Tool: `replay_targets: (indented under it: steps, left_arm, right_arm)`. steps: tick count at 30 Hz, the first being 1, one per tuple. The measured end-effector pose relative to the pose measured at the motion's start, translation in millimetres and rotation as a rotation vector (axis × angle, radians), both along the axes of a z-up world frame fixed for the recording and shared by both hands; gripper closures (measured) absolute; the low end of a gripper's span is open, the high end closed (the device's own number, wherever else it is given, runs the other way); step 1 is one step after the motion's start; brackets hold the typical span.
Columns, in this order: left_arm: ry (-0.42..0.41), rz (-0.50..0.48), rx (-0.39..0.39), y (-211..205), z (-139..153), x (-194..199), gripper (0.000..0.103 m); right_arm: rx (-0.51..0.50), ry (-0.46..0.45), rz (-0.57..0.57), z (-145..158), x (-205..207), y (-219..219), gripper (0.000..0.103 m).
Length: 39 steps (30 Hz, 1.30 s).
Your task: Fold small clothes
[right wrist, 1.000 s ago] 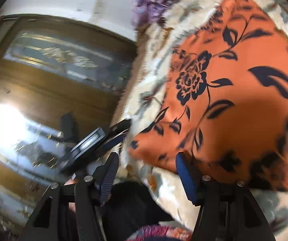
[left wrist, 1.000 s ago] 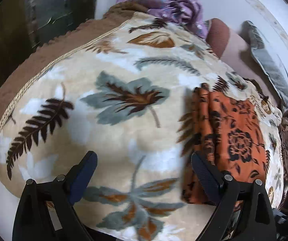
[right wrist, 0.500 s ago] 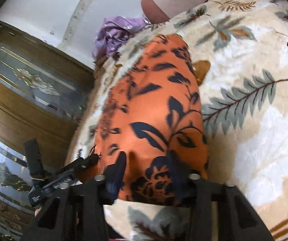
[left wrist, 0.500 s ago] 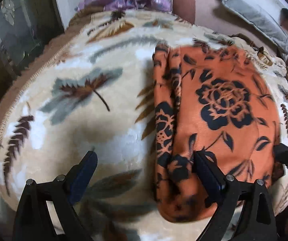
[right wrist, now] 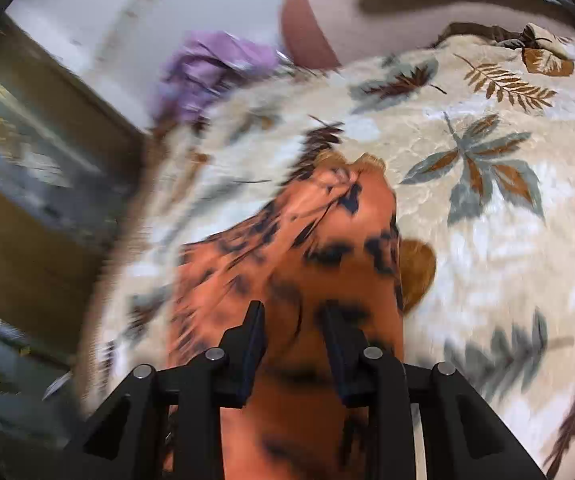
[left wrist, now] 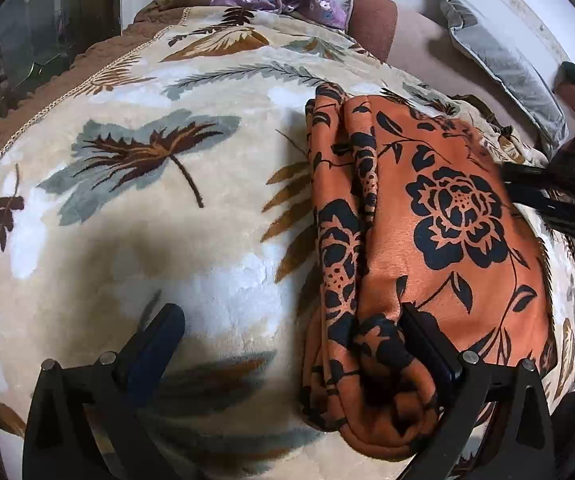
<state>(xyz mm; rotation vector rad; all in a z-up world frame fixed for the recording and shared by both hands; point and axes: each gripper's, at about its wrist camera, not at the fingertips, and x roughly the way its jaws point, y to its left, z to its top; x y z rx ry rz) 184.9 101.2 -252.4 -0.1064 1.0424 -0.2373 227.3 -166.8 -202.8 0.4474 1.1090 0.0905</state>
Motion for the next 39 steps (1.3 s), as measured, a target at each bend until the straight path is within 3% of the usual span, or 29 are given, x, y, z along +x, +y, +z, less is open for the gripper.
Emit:
replay_targets:
  steps: [3, 7, 13, 17, 19, 22, 26, 32, 35, 39]
  left_arm:
    - [-0.021, -0.009, 0.013, -3.7, -0.4, -1.8, 0.0]
    - [-0.021, -0.009, 0.005, -2.8, -0.5, -2.1, 0.0]
    - [-0.012, -0.013, 0.007, -2.6, -1.4, -0.7, 0.0]
    - [-0.017, -0.024, 0.019, -4.8, -2.5, -0.1, 0.0]
    - [-0.017, -0.022, 0.023, -5.3, -2.9, 1.0, 0.0]
    - [-0.015, -0.025, 0.022, -5.9, -2.0, 1.2, 0.0]
    - [-0.012, -0.014, 0.021, -6.3, -0.7, -0.3, 0.0]
    - [-0.009, -0.009, 0.026, -6.6, -0.6, 0.1, 0.0]
    - [-0.011, -0.005, 0.035, -8.6, -0.3, 0.3, 0.0]
    - [-0.026, -0.006, 0.063, -13.6, 0.8, -1.1, 0.0]
  right_arm:
    - [-0.055, 0.102, 0.015, -40.7, 33.3, 7.6, 0.068]
    - [-0.135, 0.152, 0.043, -26.0, 46.8, 18.7, 0.069]
    - [-0.021, 0.036, 0.185, 10.0, 49.5, 62.6, 0.067]
    - [-0.062, 0.082, 0.25, -22.1, 70.5, 104.6, 0.067]
    - [-0.089, 0.087, 0.236, -41.6, 77.1, 108.5, 0.059]
    - [-0.046, 0.092, 0.211, -35.6, 76.4, 99.4, 0.057]
    - [0.008, 0.059, 0.205, -6.9, 56.2, 77.7, 0.058]
    - [-0.014, -0.006, 0.074, 29.0, -5.3, 19.8, 0.058]
    - [-0.035, 0.004, 0.075, 28.3, -39.0, 10.3, 0.058]
    - [-0.078, 0.008, 0.081, -0.5, -69.5, 11.1, 0.057]
